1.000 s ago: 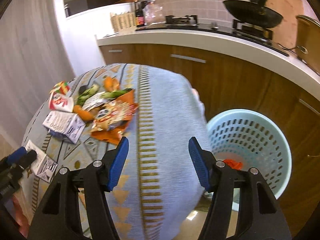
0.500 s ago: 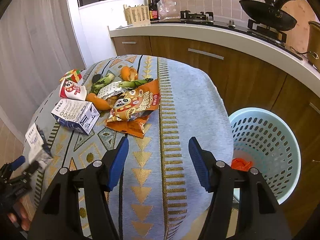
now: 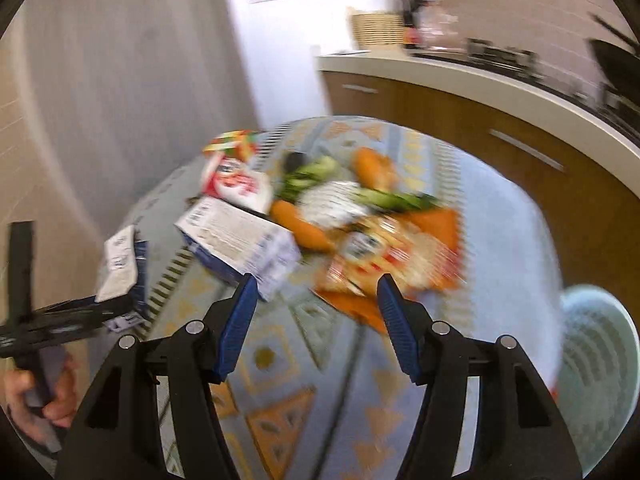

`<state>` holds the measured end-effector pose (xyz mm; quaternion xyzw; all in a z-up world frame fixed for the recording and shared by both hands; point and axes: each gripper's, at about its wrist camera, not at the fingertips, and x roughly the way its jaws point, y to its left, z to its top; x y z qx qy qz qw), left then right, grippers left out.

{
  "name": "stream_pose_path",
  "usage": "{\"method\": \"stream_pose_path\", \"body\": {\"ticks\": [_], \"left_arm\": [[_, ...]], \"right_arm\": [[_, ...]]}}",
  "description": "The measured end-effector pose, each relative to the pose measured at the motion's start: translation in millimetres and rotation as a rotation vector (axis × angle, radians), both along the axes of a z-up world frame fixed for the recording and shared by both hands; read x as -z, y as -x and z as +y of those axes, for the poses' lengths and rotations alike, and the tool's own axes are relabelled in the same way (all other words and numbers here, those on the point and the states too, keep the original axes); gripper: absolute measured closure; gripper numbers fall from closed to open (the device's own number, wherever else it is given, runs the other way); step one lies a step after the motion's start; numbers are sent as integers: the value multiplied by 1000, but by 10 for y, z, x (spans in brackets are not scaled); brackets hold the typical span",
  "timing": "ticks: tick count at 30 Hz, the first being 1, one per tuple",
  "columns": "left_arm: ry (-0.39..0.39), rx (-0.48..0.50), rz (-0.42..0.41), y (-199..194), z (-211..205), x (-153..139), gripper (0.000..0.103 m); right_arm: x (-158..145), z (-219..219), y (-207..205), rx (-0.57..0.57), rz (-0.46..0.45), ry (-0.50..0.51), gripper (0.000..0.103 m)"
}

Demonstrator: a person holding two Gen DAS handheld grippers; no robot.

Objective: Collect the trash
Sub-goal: 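Move both tools back over the table toward the milk cartons, then grasp a white milk carton with left tool while right tool grasps another carton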

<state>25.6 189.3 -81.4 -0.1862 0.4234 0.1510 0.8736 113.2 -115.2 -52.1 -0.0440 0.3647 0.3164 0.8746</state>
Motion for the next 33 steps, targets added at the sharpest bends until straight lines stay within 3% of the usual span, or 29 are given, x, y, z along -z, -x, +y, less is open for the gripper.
{"method": "stream_pose_path", "body": {"ticks": [5, 9, 14, 20, 24, 27, 33], "left_arm": [[-125, -27, 22, -120, -95, 28, 24], [-139, 7, -28, -61, -95, -65, 45], [-92, 35, -44, -24, -26, -55, 45], [-70, 87, -44, 68, 24, -76, 45], [-52, 86, -35, 146, 106, -63, 44], [-46, 69, -24, 174, 143, -46, 43], [-87, 49, -5, 148, 115, -17, 43]], "right_arm": [[-4, 431, -199, -141, 37, 2, 45], [64, 645, -401, -154, 84, 13, 44], [189, 766, -504, -190, 150, -7, 44], [304, 890, -241, -333, 266, -13, 44], [297, 1061, 38, -352, 189, 65, 43], [330, 1260, 118, -340, 109, 150, 33], [440, 1518, 45, -288, 87, 216, 34]]}}
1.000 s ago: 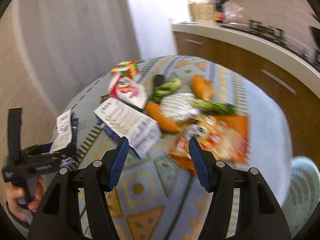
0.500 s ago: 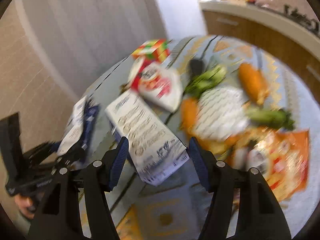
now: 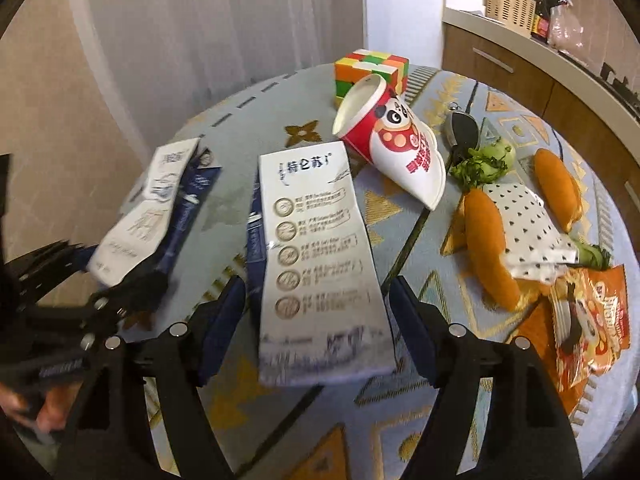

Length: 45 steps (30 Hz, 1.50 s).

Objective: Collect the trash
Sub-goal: 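Grasp a white milk carton with left tool while right tool grasps another carton, then carry both cartons over the blue basket and open both tools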

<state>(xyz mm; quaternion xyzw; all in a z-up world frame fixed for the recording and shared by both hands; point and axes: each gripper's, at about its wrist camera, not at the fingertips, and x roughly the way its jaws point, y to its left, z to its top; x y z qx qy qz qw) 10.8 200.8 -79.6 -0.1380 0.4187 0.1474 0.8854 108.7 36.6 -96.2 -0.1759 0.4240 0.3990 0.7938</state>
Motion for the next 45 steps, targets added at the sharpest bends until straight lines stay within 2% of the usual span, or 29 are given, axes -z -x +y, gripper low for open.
{"method": "stream_pose_path", "body": {"ticks": [2, 9, 14, 19, 26, 29, 35, 39, 45], "left_arm": [[-31, 6, -8, 2, -48, -25, 47], [27, 18, -116, 97, -78, -221, 48], [5, 61, -186, 103, -258, -462, 48], [5, 143, -256, 29, -566, -720, 48], [-8, 302, -327, -193, -1216, -1063, 48], [-7, 376, -347, -297, -1550, -1150, 48], [11, 536, -348, -528, -2242, -1132, 48], [66, 637, -319, -701, -2644, -1007, 47], [160, 784, -242, -890, -3235, -701, 48]], "right_arm": [[-9, 44, 44, 0, -9, 12, 45], [-179, -200, 182, 14, -55, -47, 46], [-454, -564, 226, 72, -96, -118, 46], [-736, -1037, 258, 172, -167, -162, 45], [-1158, -1843, 404, 331, -302, -195, 45], [-1249, -2188, 480, 394, -346, -192, 45], [-1156, -2915, 529, 555, -348, -153, 45], [-922, -3346, 546, 674, -326, -87, 45], [-481, -3953, 623, 817, -228, -10, 45]]}}
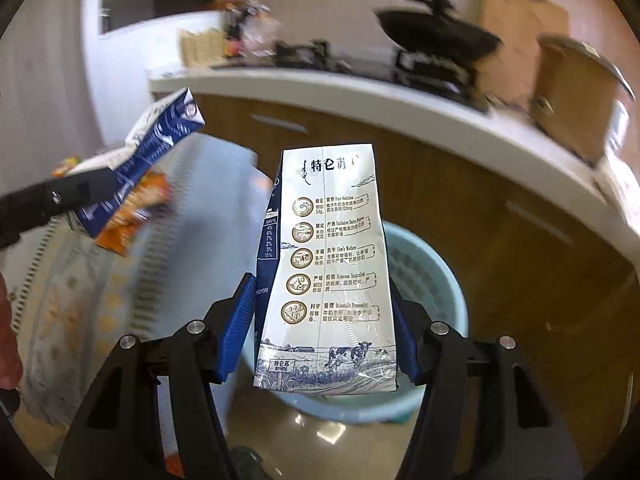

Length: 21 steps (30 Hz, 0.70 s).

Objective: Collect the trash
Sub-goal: 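Carry both cartons over the blue basket and open both tools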

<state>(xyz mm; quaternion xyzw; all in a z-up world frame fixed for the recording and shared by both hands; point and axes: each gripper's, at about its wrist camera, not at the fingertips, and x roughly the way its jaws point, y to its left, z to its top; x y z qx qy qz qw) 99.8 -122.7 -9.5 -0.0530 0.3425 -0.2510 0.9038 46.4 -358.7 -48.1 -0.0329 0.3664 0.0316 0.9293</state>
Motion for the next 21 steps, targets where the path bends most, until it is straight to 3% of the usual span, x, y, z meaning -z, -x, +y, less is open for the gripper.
{"method": "stream_pose_path", "body": {"ticks": [9, 15, 18, 21], "left_arm": [[-37, 138, 194, -282, -682, 613, 47], [-77, 153, 255, -364, -858, 936, 49], [-86, 157, 271, -379, -857, 1012, 40], [-95, 149, 263, -356, -832, 1036, 38]], "right_arm": [[571, -567, -37, 121, 198, -65, 45], [843, -690, -146, 154, 293, -72, 45], [925, -703, -202, 159, 325, -71, 44], [965, -731, -235, 167, 336, -73, 43]]}}
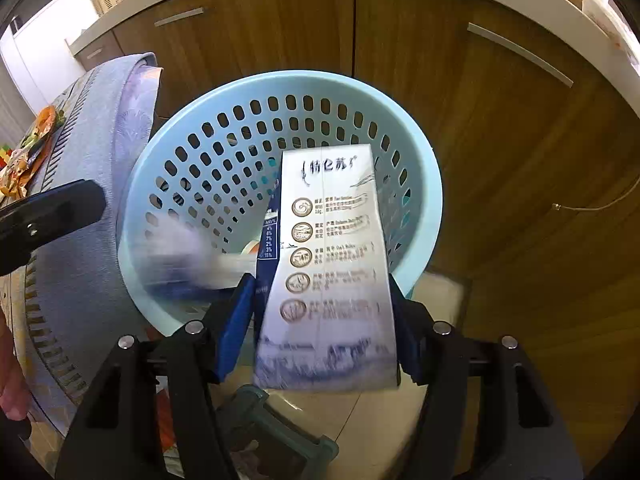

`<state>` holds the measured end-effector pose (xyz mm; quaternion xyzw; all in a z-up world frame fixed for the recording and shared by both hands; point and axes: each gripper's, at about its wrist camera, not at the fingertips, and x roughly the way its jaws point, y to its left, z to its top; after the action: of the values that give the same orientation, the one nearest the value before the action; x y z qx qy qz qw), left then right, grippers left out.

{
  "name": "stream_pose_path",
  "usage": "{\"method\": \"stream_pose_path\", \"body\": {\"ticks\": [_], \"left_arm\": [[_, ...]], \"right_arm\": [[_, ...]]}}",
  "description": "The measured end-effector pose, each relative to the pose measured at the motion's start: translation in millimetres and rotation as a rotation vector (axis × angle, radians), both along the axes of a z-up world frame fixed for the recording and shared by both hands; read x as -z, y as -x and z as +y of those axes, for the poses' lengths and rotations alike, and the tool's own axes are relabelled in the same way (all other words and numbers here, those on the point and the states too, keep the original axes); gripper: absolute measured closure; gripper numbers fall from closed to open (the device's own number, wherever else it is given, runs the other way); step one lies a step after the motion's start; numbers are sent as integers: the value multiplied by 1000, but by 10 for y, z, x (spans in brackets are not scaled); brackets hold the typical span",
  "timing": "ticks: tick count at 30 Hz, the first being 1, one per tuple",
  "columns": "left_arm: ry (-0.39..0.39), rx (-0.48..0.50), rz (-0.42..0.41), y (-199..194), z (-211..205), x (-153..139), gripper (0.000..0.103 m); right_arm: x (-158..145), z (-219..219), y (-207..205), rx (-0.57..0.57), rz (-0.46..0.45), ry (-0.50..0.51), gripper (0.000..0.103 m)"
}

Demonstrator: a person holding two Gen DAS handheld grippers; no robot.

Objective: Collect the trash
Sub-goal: 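Carry both cartons over the blue basket and open both tools, then move both tools back over the table toward the orange peels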

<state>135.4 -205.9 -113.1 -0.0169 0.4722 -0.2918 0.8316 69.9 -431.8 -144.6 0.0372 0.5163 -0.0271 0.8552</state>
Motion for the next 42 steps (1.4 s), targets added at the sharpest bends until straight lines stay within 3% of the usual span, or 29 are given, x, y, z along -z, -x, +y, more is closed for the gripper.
{"method": "stream_pose_path", "body": {"ticks": [3, 15, 25, 29, 34, 42], "left_arm": [[6, -12, -13, 30, 84, -54, 38], [54, -93, -62, 117, 481, -258, 38], [79, -223, -151, 232, 1059, -556, 38], [87, -319, -191, 270, 1462, -701, 38], [92, -461, -225, 261, 2026, -850, 38], [115, -631, -196, 102, 2890, -795, 41]], "right_arm": [[-9, -16, -68, 9, -4, -4, 37], [-141, 216, -36, -37, -40, 20, 37], [-598, 741, -103, -148, -172, 9, 38], [-830, 1099, -158, -219, -249, 12, 45], [-992, 1463, -268, -287, -297, -16, 63], [-1099, 2026, -691, -401, -276, -157, 66]]}}
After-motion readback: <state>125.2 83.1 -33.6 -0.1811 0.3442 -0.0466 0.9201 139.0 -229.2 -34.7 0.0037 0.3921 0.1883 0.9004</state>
